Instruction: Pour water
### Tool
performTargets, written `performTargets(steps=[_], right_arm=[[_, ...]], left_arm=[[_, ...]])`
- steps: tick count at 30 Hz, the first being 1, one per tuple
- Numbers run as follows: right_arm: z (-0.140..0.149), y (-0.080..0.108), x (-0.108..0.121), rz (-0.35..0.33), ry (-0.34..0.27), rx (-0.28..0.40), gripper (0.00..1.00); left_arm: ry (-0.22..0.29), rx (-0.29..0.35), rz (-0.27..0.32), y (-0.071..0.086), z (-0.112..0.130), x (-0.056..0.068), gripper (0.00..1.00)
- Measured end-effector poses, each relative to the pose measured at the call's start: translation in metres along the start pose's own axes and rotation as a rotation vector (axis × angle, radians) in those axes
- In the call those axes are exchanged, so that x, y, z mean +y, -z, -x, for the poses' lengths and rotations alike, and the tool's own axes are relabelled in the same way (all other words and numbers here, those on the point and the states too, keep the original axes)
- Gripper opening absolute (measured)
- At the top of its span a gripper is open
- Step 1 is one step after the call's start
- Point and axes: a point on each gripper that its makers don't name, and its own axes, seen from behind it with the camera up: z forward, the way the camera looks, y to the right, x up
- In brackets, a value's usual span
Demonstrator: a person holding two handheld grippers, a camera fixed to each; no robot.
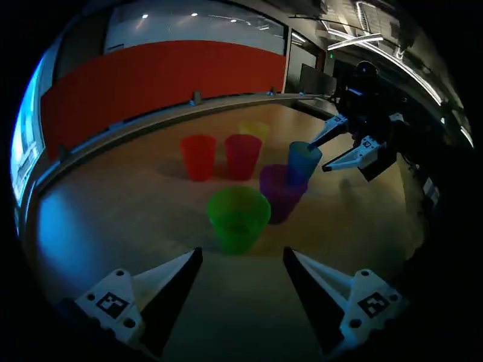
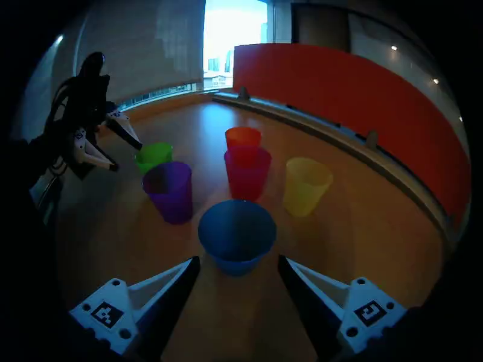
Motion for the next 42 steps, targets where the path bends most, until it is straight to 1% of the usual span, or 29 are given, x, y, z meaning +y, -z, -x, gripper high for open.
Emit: performTargets(steps=[6,12,17,21,26,30,36,39,42], right_arm=[[0.011,0.018,-0.004,0.014,-0.016,0.011,1.0],[0.016,0.036,0.0,0.061,-0.029,0.03,1.0],[0.014,0.046,0.008,0.121,-0.068,0.068,1.0],[0.01,0.056,0.017,0.187,-0.111,0.108,1.0],[-0.002,0.072,0.03,0.284,-0.147,0.181,1.0],[-0.013,0.086,0.046,0.38,-0.184,0.247,1.0],[-0.026,0.106,0.068,0.51,-0.264,0.357,1.0],[-0.031,0.116,0.077,0.569,-0.305,0.408,1.0],[-0.035,0.126,0.085,0.627,-0.344,0.453,1.0]], left_arm=[[0.01,0.015,-0.041,0.012,0.004,-0.001,1.0],[0.02,0.031,-0.111,0.023,0.011,-0.011,1.0],[0.051,0.076,-0.173,0.031,0.01,-0.02,1.0],[0.079,0.133,-0.24,0.04,0.005,-0.028,1.0],[0.095,0.222,-0.324,0.052,-0.007,-0.038,0.99],[0.114,0.301,-0.398,0.064,-0.018,-0.046,1.0],[0.12,0.385,-0.495,0.078,-0.03,-0.056,1.0],[0.128,0.43,-0.532,0.085,-0.037,-0.059,1.0],[0.156,0.474,-0.556,0.089,-0.042,-0.06,1.0]])
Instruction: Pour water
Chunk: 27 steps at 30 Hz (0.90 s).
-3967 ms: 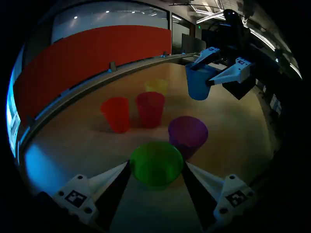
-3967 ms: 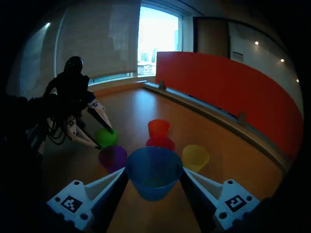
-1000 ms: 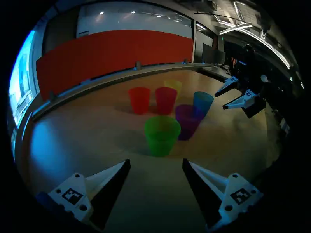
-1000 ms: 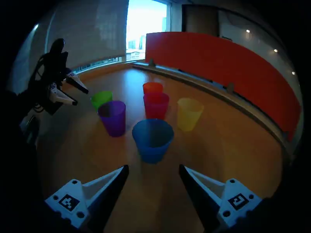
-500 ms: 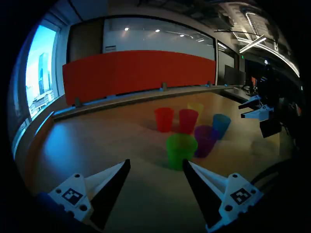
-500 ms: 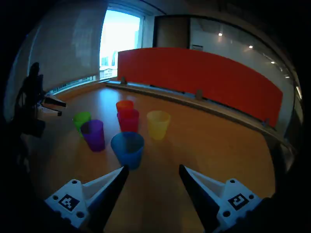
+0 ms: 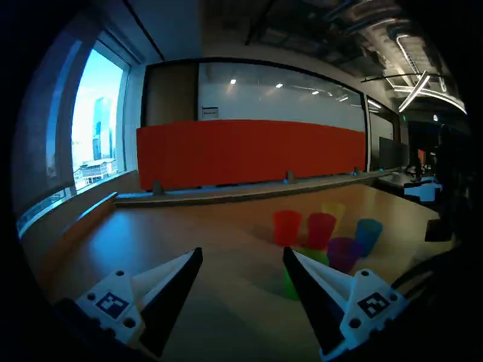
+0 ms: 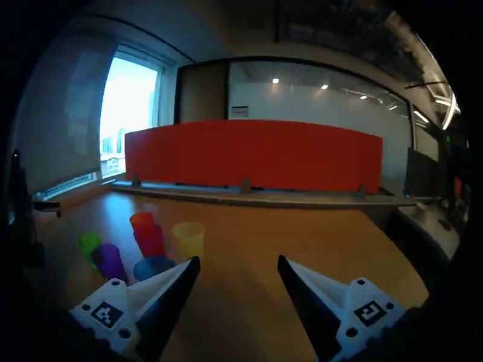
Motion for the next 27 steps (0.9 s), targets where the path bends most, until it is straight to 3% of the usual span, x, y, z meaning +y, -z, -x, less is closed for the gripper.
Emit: performTargets(steps=[5,8,15,27], right_arm=[[-0.018,0.006,0.003,0.069,-0.042,0.078,1.0],[-0.026,0.01,0.005,0.106,-0.049,0.12,1.0],[-0.034,0.015,0.007,0.173,-0.016,0.178,1.0],[-0.036,0.014,0.004,0.211,0.015,0.197,0.99]], left_arm=[[0.067,0.032,-0.028,0.0,0.001,-0.001,0.99],[0.081,0.046,-0.04,0.001,0.0,-0.002,1.0],[0.069,0.089,-0.075,0.004,-0.007,-0.004,1.0],[0.061,0.135,-0.14,0.007,-0.011,-0.012,1.0]])
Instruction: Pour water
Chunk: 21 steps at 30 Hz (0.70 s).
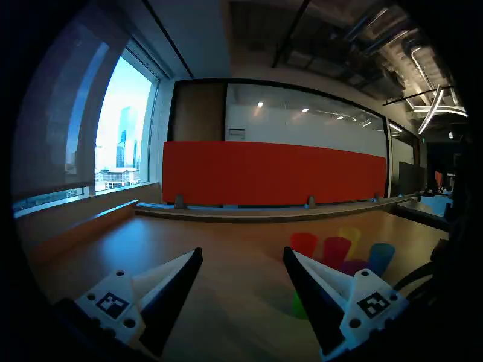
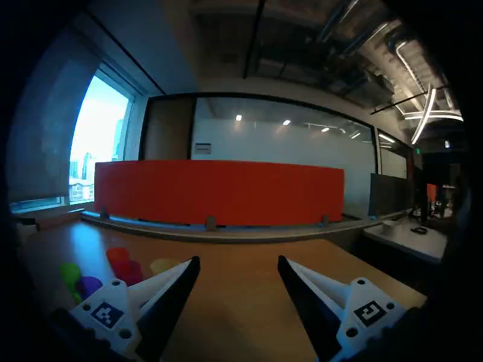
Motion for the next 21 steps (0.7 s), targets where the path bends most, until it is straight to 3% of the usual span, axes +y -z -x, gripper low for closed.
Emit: performTargets(steps=[11,21], right_arm=[[0.004,0.0,0.01,0.035,-0.029,-0.019,1.0],[0.002,0.004,0.021,0.071,-0.032,-0.032,0.99]], left_arm=[[-0.042,0.03,-0.071,-0.003,0.006,-0.014,0.99],[-0.085,0.051,-0.082,-0.012,0.019,-0.021,0.99]])
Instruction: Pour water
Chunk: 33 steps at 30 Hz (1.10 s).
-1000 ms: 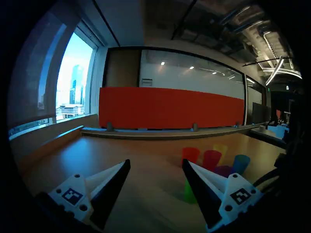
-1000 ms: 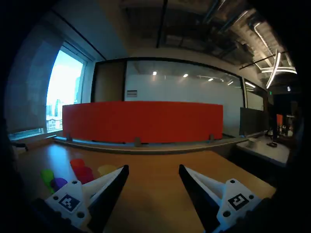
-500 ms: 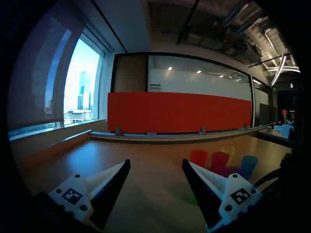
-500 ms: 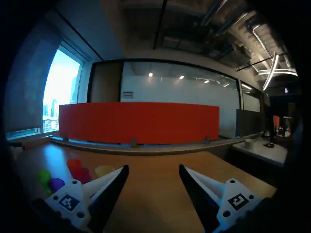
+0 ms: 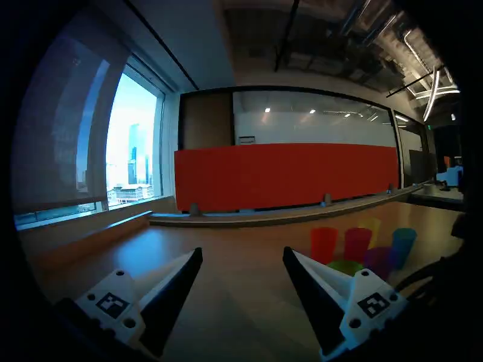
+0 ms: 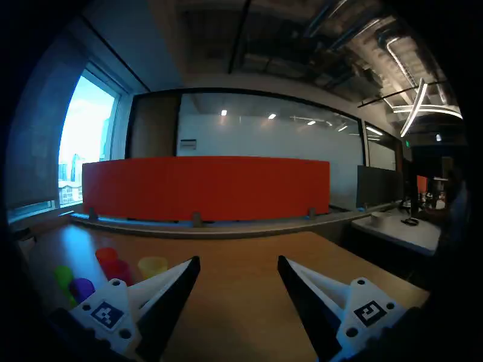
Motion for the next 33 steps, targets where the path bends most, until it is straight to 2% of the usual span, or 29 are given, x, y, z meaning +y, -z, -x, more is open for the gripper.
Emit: performTargets(steps=[9,23,33], right_arm=[[0.007,0.0,0.0,0.011,0.024,-0.02,1.0],[0.005,-0.003,-0.002,0.009,0.021,-0.02,0.99],[0.006,-0.001,0.001,0.016,0.02,-0.02,1.0]], left_arm=[[-0.002,-0.001,-0.004,-0.004,0.008,-0.005,0.99],[0.045,-0.008,0.002,-0.005,0.013,-0.011,0.99],[0.047,-0.008,0.0,-0.005,0.013,-0.012,0.99]])
